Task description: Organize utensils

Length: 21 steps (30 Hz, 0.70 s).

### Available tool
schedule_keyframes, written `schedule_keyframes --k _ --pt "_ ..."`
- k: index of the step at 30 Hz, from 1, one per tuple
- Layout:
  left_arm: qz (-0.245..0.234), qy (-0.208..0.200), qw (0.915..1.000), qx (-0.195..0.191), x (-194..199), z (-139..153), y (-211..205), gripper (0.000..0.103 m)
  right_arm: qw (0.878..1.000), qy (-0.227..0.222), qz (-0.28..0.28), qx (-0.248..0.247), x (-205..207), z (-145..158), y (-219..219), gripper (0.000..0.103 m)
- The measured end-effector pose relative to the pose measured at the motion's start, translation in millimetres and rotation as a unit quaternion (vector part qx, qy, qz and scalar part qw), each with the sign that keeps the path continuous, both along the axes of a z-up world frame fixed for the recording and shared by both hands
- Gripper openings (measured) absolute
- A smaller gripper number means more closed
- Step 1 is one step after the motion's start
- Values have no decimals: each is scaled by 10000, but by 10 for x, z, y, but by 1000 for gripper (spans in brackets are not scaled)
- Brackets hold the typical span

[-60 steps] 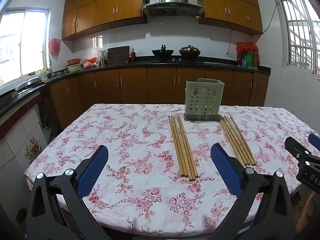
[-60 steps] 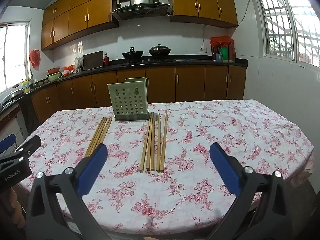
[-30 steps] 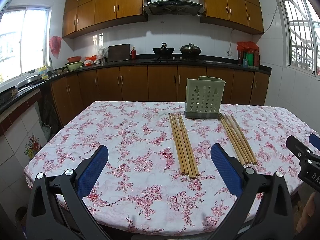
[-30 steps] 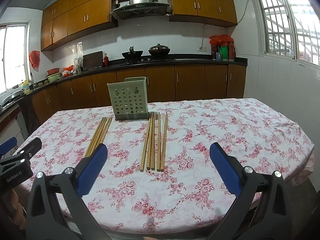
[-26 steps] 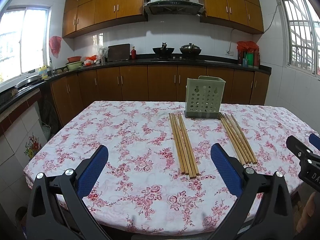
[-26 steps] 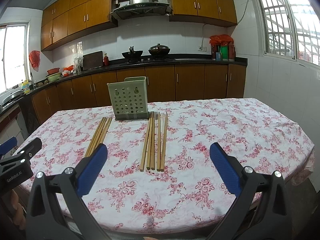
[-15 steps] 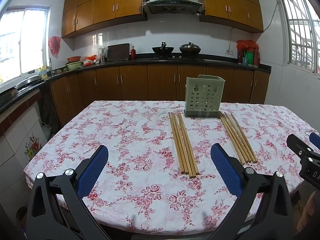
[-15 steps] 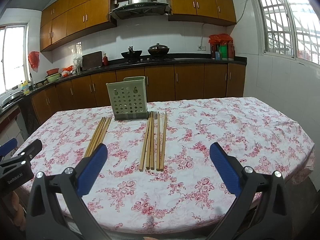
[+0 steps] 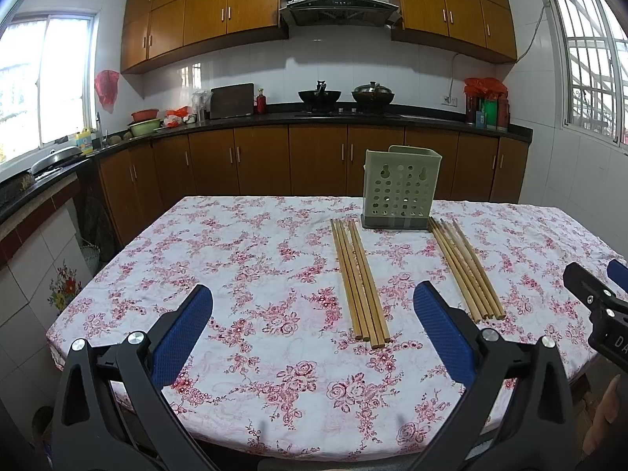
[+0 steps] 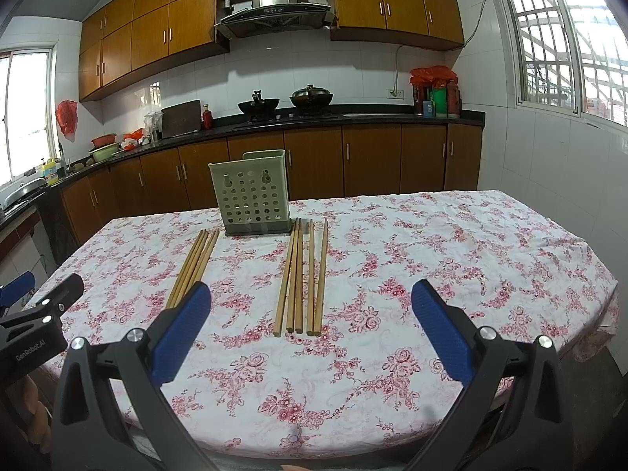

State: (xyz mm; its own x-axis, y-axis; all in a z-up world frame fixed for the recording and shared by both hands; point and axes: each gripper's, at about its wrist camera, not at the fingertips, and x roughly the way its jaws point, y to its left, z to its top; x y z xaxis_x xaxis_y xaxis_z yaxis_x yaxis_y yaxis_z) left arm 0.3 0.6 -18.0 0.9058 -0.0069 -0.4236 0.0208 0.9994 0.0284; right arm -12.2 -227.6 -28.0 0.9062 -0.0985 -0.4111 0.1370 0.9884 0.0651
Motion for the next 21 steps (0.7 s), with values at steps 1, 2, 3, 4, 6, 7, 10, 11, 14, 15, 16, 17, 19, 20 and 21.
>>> schedule_keyframes --k 1,2,3,4,6,7,10,11,14,15,16,17,19,20,21 --pt "2 4 10000 1 1 1 -1 101 10000 0 1 0 0 0 0 99" --pt "0 8 10000 1 -4 -20 -1 101 10000 1 5 -1 0 -1 0 99" --pt "3 8 10000 -2 0 -2 -1 101 10000 0 5 -2 0 -3 1 99" --pt "4 10 10000 -2 1 1 -1 101 10000 0 2 -1 0 1 1 99" --pt "9 12 10000 -1 0 -3 -2 101 10000 -2 2 -1 -1 1 2 99" --pt "12 15 10000 -3 -5 -16 -3 101 10000 -1 4 -4 0 1 2 99" --pt "13 18 10000 -4 -4 -24 -5 101 10000 1 7 -5 -1 2 3 99" --pt "12 19 10000 -6 -8 -30 -4 101 10000 0 7 -8 -1 0 4 99" --pt "10 24 10000 -7 -7 -29 -4 101 10000 -1 8 -7 -1 1 4 99" --pt "13 25 10000 -7 -9 -33 -5 101 10000 1 7 -10 0 2 5 99" --pt "13 28 10000 -5 -7 -30 -5 101 10000 4 8 -7 2 -2 5 99" --pt "13 29 10000 -6 -6 -29 -5 101 10000 4 10 -5 -1 0 5 99" --pt "14 32 10000 -9 -6 -31 -5 101 10000 7 11 -7 0 -3 6 99" --pt "14 38 10000 -11 -5 -29 -3 101 10000 6 14 -8 -1 2 6 99" --pt "16 39 10000 -10 -6 -32 -4 101 10000 6 15 -6 0 1 6 99"
